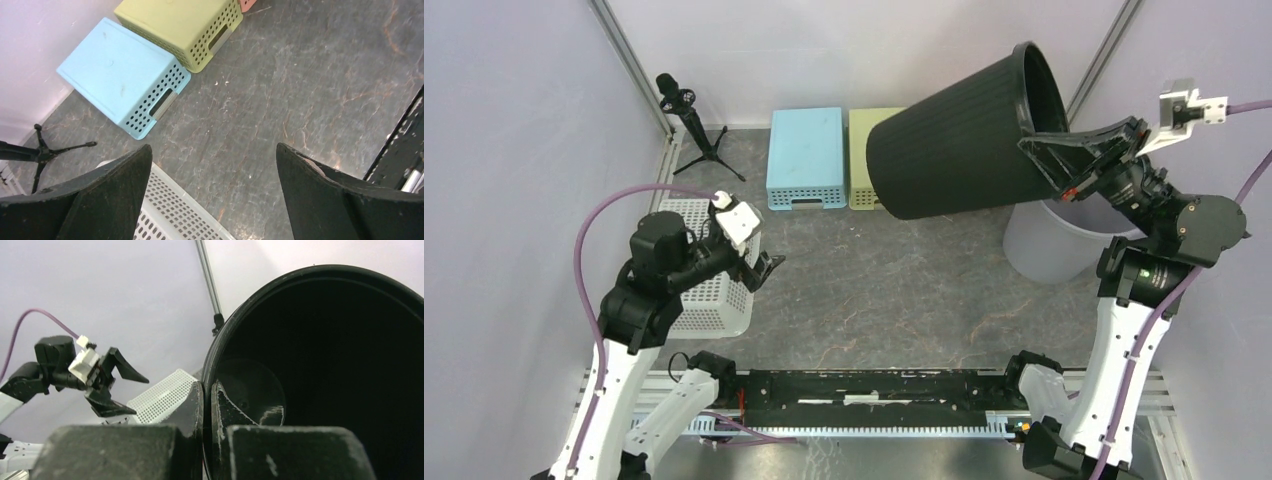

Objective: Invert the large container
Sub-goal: Turn the container upside down at the center of the board.

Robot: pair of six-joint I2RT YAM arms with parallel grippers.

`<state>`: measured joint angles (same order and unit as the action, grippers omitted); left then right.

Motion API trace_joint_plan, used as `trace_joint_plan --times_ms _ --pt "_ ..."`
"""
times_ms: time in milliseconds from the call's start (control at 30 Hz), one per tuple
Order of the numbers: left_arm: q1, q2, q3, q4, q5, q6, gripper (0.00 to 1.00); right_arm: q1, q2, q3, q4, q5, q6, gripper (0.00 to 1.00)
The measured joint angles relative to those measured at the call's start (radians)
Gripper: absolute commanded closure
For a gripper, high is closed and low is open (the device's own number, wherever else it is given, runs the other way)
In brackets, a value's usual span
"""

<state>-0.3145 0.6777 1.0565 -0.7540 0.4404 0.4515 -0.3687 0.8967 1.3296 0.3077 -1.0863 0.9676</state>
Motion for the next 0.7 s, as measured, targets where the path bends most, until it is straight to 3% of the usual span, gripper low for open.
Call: trace_joint_plan --times_ms 200,367,500,600,700 --pt "0.023 0.089 0.036 0.027 0.034 -0.092 0.0 0.042 -0.015 -0.031 -0.236 -0.002 -0.187 1.0" --pt "0.04 0.13 0.023 0.041 0.037 -0.12 0.0 0.365 0.09 -0.04 -0.474 0.176 -0.452 1.0" --pt "0.047 0.127 0.011 0.047 0.045 -0.119 0.0 0.469 0.166 -0.1 -0.584 0.259 -0.537 1.0" --pt "0.052 0.113 -0.015 0.047 0.061 -0.109 0.0 0.546 0.174 -0.192 -0.573 0.294 -0.545 1.0" --pt "0.056 0.099 -0.059 0.045 0.071 -0.082 0.05 0.612 0.169 -0.285 -0.427 0.301 -0.506 1.0"
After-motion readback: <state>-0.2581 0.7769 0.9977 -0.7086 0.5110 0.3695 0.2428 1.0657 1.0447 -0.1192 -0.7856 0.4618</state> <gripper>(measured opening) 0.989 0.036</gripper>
